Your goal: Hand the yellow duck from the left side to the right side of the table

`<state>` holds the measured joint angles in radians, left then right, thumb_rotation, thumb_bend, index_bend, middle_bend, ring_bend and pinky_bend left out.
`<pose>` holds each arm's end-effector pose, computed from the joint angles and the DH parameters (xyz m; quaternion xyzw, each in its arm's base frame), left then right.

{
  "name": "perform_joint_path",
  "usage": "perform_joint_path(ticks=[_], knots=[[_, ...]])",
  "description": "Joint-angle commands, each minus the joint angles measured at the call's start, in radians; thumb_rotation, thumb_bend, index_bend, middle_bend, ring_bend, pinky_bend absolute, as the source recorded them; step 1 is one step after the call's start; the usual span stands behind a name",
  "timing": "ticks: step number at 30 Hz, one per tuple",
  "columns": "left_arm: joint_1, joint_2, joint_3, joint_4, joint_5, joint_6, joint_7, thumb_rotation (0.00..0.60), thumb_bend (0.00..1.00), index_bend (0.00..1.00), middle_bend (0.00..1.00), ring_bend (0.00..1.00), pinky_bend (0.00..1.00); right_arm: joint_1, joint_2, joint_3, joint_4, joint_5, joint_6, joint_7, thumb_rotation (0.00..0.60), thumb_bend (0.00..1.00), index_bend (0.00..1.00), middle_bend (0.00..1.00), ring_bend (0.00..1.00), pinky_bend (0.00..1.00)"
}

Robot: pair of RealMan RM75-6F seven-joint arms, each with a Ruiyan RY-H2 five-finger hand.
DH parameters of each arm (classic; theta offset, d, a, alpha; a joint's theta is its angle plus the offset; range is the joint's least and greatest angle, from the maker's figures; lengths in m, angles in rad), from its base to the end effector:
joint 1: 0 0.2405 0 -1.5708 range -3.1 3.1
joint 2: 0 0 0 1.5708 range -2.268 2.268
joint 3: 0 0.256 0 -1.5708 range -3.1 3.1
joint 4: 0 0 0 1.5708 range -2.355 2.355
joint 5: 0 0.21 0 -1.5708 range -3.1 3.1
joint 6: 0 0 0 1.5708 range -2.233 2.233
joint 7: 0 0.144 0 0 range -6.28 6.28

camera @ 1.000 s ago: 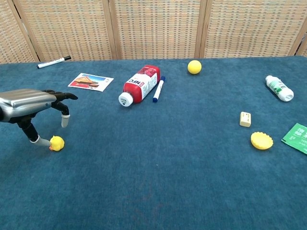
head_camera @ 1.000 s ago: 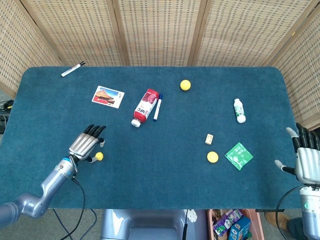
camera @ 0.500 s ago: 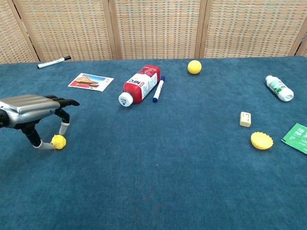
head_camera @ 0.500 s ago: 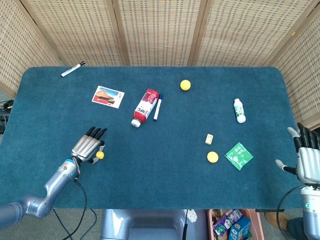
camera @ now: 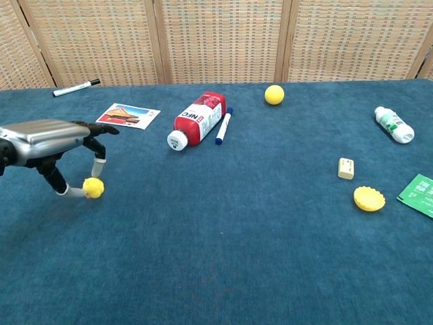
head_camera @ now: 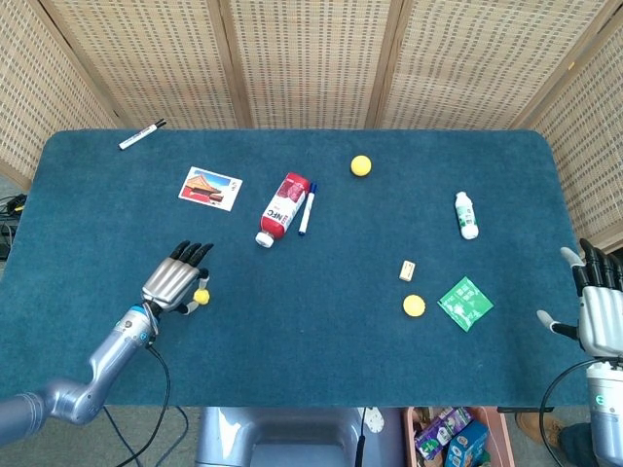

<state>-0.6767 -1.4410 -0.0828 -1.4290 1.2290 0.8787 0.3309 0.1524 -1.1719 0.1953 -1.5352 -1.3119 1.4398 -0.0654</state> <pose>-0.2076 0.3314 0.0023 -0.7945 -0.3328 -0.2798 0.4239 -0.3219 -0.2311 0.1764 0.5351 -0.3643 0.3877 0.6562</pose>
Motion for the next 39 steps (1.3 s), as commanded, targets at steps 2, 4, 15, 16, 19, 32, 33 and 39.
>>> perform_joint_path(ticks=[2,4,15,16,19,32,33,39], knots=[[-0.058,0.027,-0.041,-0.062,0.061,-0.005,-0.008,0.600,0.31,0.61,0.00,0.00,0.00,0.000,0.001,0.000,-0.001,-0.001,0.000,0.001,0.600,0.00,0.00,0.00,0.00,0.00],[-0.101,0.025,-0.061,-0.080,0.089,-0.027,0.003,0.600,0.32,0.61,0.00,0.00,0.00,-0.001,0.001,0.001,-0.003,-0.001,0.004,0.001,0.600,0.00,0.00,0.00,0.00,0.00],[-0.340,-0.116,-0.111,0.002,0.099,-0.258,0.058,0.600,0.32,0.61,0.00,0.00,0.00,0.000,-0.002,0.001,-0.002,0.009,0.000,-0.011,0.600,0.00,0.00,0.00,0.00,0.00],[-0.352,-0.130,-0.112,0.013,0.094,-0.266,0.065,0.600,0.32,0.61,0.00,0.00,0.00,0.000,-0.003,0.002,0.000,0.011,-0.001,-0.012,0.600,0.00,0.00,0.00,0.00,0.00],[-0.391,-0.176,-0.117,0.049,0.078,-0.293,0.083,0.600,0.32,0.61,0.00,0.00,0.00,0.001,-0.005,0.004,0.004,0.018,-0.006,-0.015,0.600,0.00,0.00,0.00,0.00,0.00],[-0.466,-0.282,-0.084,0.167,0.019,-0.324,0.158,0.600,0.31,0.57,0.00,0.00,0.00,-0.001,-0.004,0.012,0.018,0.043,-0.016,-0.002,0.600,0.00,0.00,0.00,0.00,0.00],[-0.468,-0.286,-0.082,0.171,0.015,-0.321,0.162,0.600,0.28,0.55,0.00,0.00,0.00,-0.001,-0.003,0.012,0.018,0.043,-0.016,0.000,0.600,0.00,0.00,0.00,0.00,0.00],[-0.471,-0.294,-0.068,0.179,-0.011,-0.312,0.170,0.600,0.03,0.32,0.00,0.00,0.00,-0.002,-0.001,0.012,0.016,0.043,-0.016,0.004,0.600,0.00,0.00,0.00,0.00,0.00]])
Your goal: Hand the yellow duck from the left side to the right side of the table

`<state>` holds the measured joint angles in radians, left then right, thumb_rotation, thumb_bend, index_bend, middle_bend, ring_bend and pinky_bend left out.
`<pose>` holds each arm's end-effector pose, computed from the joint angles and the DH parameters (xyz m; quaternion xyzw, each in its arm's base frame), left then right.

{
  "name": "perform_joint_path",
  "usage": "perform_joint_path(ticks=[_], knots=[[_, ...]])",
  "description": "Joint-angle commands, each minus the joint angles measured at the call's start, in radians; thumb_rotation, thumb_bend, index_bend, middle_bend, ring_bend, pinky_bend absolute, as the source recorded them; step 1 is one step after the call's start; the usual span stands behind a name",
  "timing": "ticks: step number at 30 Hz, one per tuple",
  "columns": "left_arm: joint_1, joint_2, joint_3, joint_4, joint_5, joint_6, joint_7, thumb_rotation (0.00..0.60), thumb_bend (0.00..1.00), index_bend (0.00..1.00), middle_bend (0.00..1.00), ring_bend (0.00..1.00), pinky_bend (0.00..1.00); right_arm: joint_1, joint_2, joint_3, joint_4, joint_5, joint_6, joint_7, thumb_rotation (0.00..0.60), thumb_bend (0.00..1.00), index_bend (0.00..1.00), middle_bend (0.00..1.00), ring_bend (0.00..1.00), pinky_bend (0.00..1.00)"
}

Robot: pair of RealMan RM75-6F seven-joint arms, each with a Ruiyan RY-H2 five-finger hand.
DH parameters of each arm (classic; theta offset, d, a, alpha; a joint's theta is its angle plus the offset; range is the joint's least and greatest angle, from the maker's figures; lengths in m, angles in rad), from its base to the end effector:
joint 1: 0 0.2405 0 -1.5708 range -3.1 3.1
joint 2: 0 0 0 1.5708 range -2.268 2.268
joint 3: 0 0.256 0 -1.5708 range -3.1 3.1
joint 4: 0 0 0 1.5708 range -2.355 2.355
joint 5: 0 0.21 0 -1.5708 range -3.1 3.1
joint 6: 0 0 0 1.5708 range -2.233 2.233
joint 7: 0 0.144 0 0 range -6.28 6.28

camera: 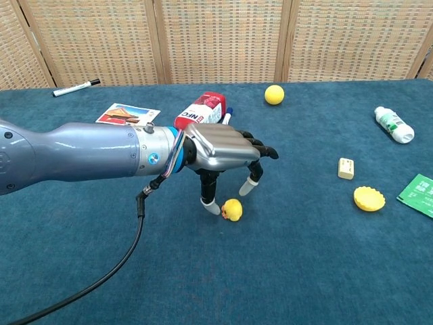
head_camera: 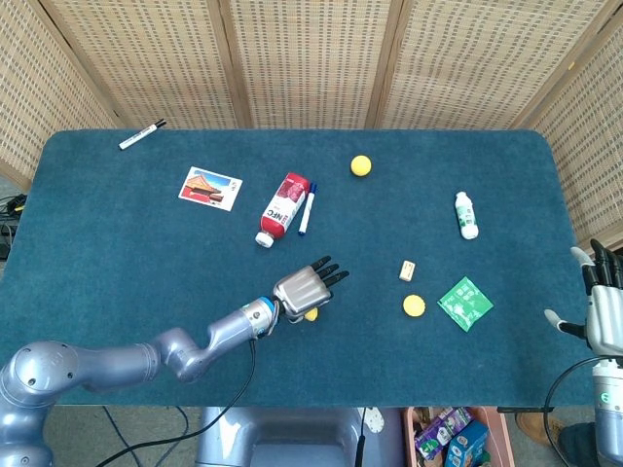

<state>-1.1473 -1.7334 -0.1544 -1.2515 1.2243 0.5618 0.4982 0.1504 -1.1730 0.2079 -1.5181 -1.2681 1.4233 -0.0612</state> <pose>-0.0286 0.3518 -0.1101 -0.9190 -0.1301 -0.2667 0.2597 -0.3310 -0.2324 0.1805 0.5204 -0.3742 0.3773 0.6684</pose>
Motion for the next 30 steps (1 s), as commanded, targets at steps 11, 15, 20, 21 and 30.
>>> perform_joint_path(ticks=[11,15,20,21,30], knots=[[0.072,0.142,-0.016,-0.162,0.000,0.159,-0.043,0.600,0.00,0.00,0.00,0.00,0.00,-0.001,0.004,-0.008,-0.011,-0.018,0.005,0.002,0.600,0.00,0.00,0.00,0.00,0.00],[0.153,0.256,-0.018,-0.266,0.004,0.267,-0.087,0.600,0.00,0.00,0.00,0.00,0.00,0.000,0.004,-0.015,-0.017,-0.032,0.005,-0.002,0.600,0.00,0.00,0.00,0.00,0.00],[0.313,0.436,0.009,-0.390,-0.011,0.433,-0.162,0.600,0.00,0.00,0.00,0.00,0.00,0.007,0.000,-0.038,-0.020,-0.068,-0.006,-0.017,0.600,0.00,0.00,0.00,0.00,0.00],[0.342,0.462,0.013,-0.405,-0.017,0.460,-0.185,0.600,0.00,0.00,0.00,0.00,0.00,0.010,-0.002,-0.044,-0.019,-0.078,-0.010,-0.019,0.600,0.00,0.00,0.00,0.00,0.00],[0.643,0.659,0.102,-0.520,-0.064,0.750,-0.287,0.600,0.00,0.00,0.00,0.00,0.00,0.100,-0.019,-0.098,0.039,-0.251,-0.075,-0.094,0.600,0.00,0.00,0.00,0.00,0.00]])
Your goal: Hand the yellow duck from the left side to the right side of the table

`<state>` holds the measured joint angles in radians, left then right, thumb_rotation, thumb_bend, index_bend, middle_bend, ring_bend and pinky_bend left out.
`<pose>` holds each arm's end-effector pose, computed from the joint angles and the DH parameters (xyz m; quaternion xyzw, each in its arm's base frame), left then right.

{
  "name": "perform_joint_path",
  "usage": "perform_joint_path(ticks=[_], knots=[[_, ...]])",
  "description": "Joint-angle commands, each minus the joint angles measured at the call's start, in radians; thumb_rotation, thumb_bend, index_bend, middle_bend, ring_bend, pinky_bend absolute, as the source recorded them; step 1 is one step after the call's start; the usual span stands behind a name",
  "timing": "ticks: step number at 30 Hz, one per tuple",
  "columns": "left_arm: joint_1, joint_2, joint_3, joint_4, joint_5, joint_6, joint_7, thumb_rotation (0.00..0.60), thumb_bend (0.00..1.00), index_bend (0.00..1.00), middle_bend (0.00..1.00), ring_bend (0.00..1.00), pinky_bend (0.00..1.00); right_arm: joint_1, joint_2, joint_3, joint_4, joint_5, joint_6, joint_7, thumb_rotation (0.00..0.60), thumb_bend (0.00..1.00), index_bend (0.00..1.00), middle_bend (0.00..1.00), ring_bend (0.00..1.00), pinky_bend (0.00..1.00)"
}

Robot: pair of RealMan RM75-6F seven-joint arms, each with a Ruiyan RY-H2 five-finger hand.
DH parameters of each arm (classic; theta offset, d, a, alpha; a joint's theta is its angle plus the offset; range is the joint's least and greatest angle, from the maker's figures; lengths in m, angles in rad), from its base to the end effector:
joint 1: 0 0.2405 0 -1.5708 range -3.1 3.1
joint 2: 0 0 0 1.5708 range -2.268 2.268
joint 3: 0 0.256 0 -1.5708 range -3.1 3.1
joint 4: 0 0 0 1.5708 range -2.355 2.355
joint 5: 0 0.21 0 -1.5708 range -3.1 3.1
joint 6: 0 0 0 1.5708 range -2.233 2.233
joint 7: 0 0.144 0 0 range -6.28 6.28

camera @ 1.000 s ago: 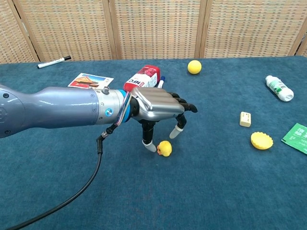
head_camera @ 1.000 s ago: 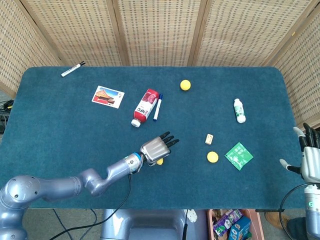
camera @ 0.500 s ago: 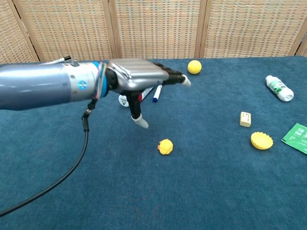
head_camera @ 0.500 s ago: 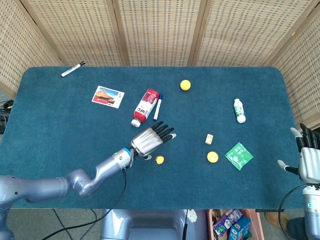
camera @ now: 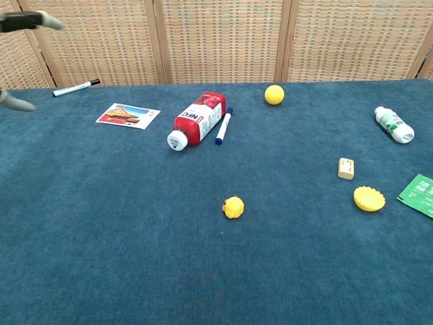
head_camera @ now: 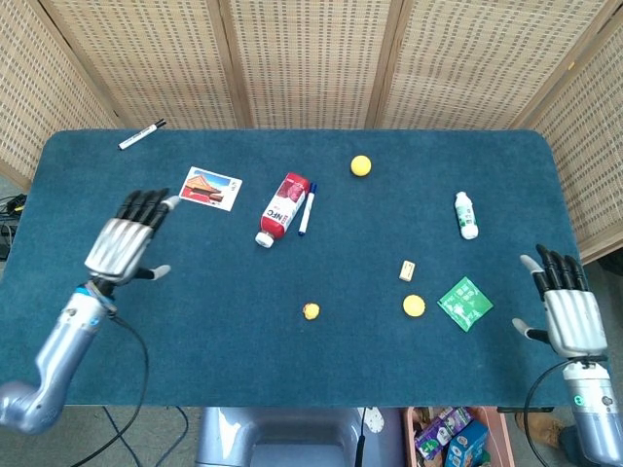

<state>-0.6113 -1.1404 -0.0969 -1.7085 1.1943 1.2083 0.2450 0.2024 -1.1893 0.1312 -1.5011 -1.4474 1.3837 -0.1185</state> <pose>-0.2002 0.3238 0.1238 -0.6889 -0.3264 -0.3872 0.5186 -0.3076 -0.2366 0.1492 0.6253 -0.3263 0.3651 0.6077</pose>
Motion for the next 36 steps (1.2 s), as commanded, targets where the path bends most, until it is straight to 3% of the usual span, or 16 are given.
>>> perform_joint_path(ticks=[1,5,7,14,24,36], knots=[[0.123,0.078,0.049,-0.078,-0.042,0.117,-0.034,0.600,0.00,0.00,0.00,0.00,0.00,0.068,0.000,-0.029,0.022,-0.100,-0.054,-0.038,0.600,0.00,0.00,0.00,0.00,0.00],[0.190,0.134,0.049,-0.140,-0.089,0.158,-0.060,0.600,0.00,0.00,0.00,0.00,0.00,0.222,0.013,-0.059,0.016,-0.251,-0.211,0.027,0.600,0.00,0.00,0.00,0.00,0.00],[0.218,0.165,0.046,-0.176,-0.094,0.175,-0.082,0.600,0.00,0.00,0.00,0.00,0.00,0.349,-0.009,-0.060,-0.014,-0.305,-0.341,0.162,0.600,0.00,0.04,0.00,0.00,0.00],[0.253,0.193,0.032,-0.178,-0.036,0.184,-0.142,0.600,0.00,0.00,0.00,0.00,0.00,0.517,-0.120,-0.033,-0.007,-0.349,-0.463,0.178,0.600,0.02,0.17,0.00,0.00,0.00],[0.259,0.191,0.023,-0.171,-0.018,0.153,-0.145,0.600,0.00,0.00,0.00,0.00,0.00,0.623,-0.263,0.007,0.035,-0.272,-0.582,0.105,0.600,0.16,0.31,0.00,0.00,0.00],[0.254,0.184,0.022,-0.181,-0.004,0.099,-0.126,0.600,0.00,0.00,0.00,0.00,0.00,0.716,-0.465,0.048,0.228,-0.188,-0.630,0.010,0.600,0.26,0.37,0.00,0.00,0.00]])
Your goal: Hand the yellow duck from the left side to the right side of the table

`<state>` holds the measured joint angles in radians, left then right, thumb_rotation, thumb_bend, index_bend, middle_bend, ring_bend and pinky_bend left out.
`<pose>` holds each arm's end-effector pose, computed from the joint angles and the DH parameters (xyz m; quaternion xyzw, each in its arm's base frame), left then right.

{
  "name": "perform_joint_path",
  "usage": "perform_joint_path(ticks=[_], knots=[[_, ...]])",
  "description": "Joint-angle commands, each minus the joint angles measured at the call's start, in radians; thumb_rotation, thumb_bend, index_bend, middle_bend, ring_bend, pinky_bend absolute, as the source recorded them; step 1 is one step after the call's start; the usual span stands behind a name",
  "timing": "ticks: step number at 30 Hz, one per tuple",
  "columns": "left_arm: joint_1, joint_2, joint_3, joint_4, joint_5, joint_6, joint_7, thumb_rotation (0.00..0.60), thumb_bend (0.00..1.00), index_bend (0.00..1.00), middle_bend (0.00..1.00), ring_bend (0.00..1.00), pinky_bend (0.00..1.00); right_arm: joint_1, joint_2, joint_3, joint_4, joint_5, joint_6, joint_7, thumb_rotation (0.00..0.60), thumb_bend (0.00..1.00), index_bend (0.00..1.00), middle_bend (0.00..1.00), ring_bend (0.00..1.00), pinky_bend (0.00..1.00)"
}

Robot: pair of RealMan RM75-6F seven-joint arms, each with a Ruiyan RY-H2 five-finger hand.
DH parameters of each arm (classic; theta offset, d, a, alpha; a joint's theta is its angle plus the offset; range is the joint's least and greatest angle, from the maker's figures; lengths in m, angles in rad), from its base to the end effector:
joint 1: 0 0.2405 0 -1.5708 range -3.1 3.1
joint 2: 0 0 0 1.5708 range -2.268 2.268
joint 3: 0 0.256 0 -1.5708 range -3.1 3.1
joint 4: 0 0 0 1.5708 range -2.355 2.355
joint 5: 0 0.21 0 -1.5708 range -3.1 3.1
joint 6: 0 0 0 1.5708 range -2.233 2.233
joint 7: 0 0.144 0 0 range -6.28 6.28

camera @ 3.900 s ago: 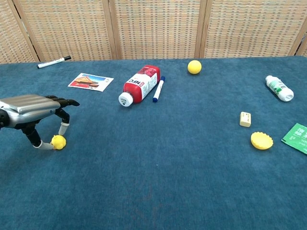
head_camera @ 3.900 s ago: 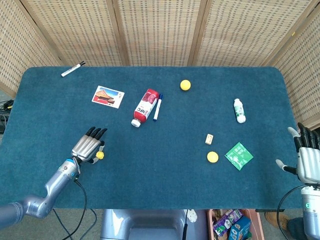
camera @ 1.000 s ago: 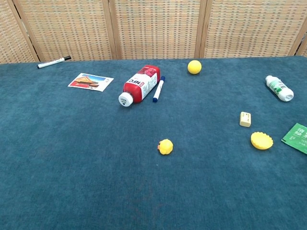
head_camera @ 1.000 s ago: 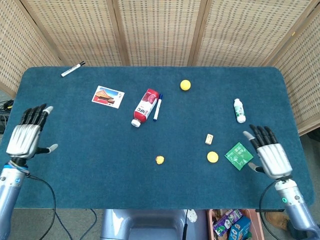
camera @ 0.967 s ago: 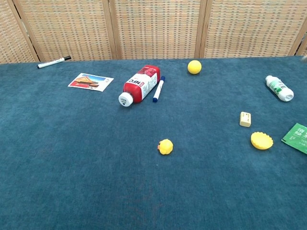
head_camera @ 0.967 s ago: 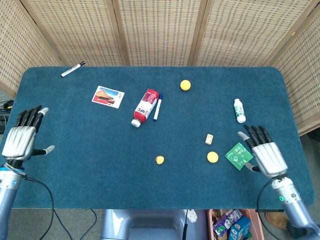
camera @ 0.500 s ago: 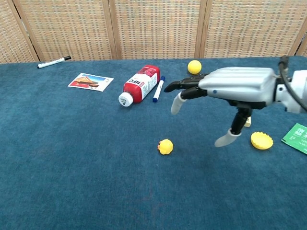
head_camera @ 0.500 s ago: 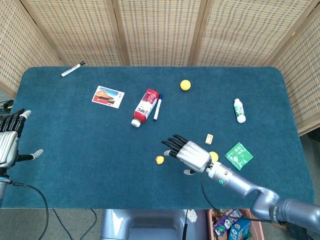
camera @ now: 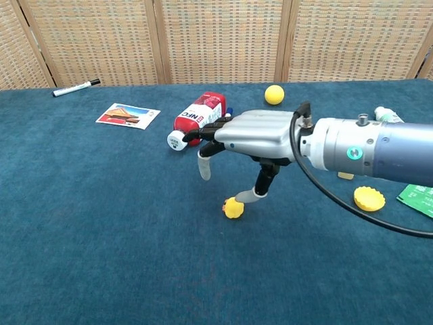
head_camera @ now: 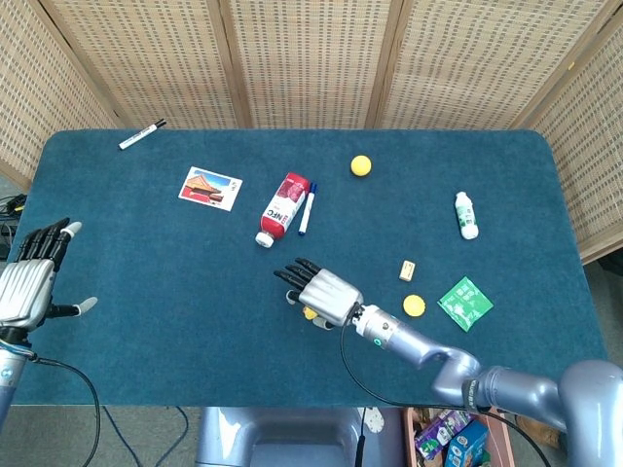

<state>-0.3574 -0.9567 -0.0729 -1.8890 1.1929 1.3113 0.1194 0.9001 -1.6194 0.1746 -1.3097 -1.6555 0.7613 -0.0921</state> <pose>-0.2525 0.2515 0.1750 -0.6023 -0.4252 -0.3721 0.5639 -0.0777 -0.3402 -0.0591 0.8712 -0.1894 0.3780 0.2494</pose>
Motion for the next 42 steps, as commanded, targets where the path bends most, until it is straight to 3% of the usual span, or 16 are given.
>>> perform_joint_path(ticks=[1,14,31,42], knots=[[0.001,0.002,-0.005,0.000,-0.004,-0.007,-0.001,0.600,0.00,0.00,0.00,0.00,0.00,0.024,-0.051,0.003,0.053,0.028,-0.012,-0.020,0.600,0.26,0.37,0.00,0.00,0.00],[0.006,0.018,-0.019,0.006,0.003,-0.041,-0.038,0.600,0.00,0.00,0.00,0.00,0.00,0.055,-0.145,-0.019,0.173,0.084,-0.032,-0.067,0.600,0.26,0.37,0.00,0.00,0.00],[0.014,0.020,-0.029,0.008,0.014,-0.057,-0.038,0.600,0.00,0.00,0.00,0.00,0.00,0.047,-0.080,-0.056,0.091,0.106,-0.010,-0.128,0.600,0.26,0.37,0.00,0.00,0.00],[0.016,0.018,-0.033,0.006,0.017,-0.066,-0.031,0.600,0.00,0.00,0.00,0.00,0.00,0.045,-0.072,-0.075,0.102,0.123,-0.006,-0.146,0.600,0.26,0.37,0.00,0.00,0.00]])
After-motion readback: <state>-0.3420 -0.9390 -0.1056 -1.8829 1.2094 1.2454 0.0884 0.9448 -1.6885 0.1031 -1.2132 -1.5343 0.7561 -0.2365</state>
